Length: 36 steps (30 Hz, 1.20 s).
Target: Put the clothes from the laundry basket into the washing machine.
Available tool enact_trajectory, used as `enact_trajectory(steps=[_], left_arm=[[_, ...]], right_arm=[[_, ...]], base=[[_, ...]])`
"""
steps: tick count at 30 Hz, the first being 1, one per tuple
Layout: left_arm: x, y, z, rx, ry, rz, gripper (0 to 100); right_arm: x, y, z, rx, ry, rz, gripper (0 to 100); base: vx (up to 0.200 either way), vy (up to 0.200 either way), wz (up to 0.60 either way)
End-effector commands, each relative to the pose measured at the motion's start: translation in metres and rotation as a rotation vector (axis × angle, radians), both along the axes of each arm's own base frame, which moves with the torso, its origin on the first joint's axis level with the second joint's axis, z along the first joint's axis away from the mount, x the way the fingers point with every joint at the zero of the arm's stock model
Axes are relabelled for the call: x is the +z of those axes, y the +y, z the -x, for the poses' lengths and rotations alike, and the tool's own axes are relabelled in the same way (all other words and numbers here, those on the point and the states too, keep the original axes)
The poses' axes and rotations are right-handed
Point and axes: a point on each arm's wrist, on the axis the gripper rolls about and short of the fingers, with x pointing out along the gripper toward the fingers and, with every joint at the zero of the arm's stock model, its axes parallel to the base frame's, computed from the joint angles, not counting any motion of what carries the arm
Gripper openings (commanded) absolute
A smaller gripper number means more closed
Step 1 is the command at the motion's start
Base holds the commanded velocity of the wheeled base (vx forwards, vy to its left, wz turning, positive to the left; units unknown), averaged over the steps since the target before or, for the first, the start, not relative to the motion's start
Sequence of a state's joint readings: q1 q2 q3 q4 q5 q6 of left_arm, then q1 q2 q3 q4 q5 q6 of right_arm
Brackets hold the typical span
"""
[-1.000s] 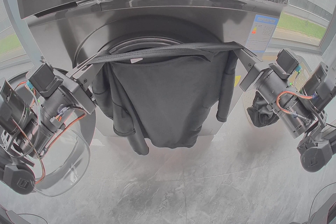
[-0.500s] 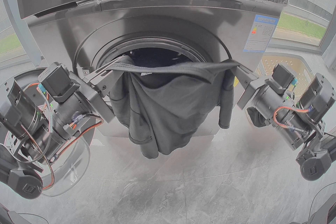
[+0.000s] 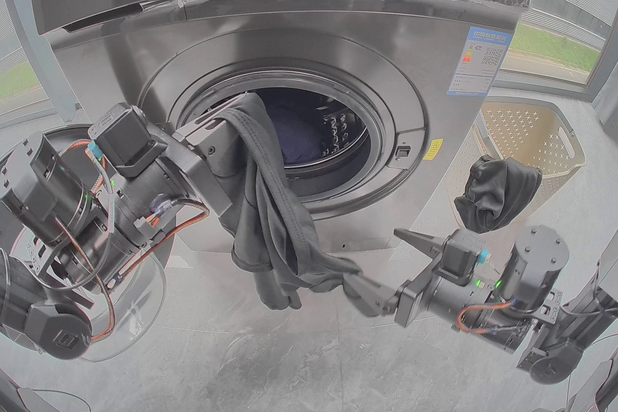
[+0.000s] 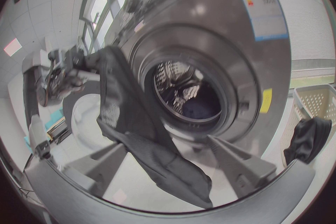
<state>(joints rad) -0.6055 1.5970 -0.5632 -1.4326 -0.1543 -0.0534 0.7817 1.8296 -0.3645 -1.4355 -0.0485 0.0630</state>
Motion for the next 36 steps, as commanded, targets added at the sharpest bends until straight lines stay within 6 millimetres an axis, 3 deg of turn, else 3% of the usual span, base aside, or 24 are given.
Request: enact_trajectory(steps=[1, 7, 15, 19, 28, 36], left_arm=[[0.000, -0.001, -0.001, 0.000, -0.003, 0.004, 0], [0.002, 0.000, 0.000, 0.000, -0.010, 0.009, 0], [0.006, 0.003, 0.004, -0.002, -0.022, 0.017, 0], [0.007, 0.003, 0.004, -0.002, -0.028, 0.021, 0], [0.008, 0.003, 0.004, -0.001, -0.030, 0.021, 0], [0.008, 0.001, 0.005, -0.009, -0.030, 0.021, 0]], right_arm=[[-0.038, 0.005, 0.010, 0.046, 0.110, 0.115, 100], [-0.036, 0.009, 0.001, 0.037, 0.095, 0.100, 100], [-0.041, 0.042, -0.045, 0.005, 0.039, 0.044, 100], [-0.047, 0.059, -0.058, 0.014, 0.021, 0.033, 100], [-0.054, 0.097, -0.066, 0.074, -0.019, 0.002, 100], [-0.062, 0.108, -0.089, 0.052, -0.061, -0.005, 100]], base=[[0.000, 0.000, 0.00], [0.000, 0.000, 0.00], [0.000, 0.000, 0.00], [0.000, 0.000, 0.00], [0.000, 0.000, 0.00], [0.000, 0.000, 0.00]])
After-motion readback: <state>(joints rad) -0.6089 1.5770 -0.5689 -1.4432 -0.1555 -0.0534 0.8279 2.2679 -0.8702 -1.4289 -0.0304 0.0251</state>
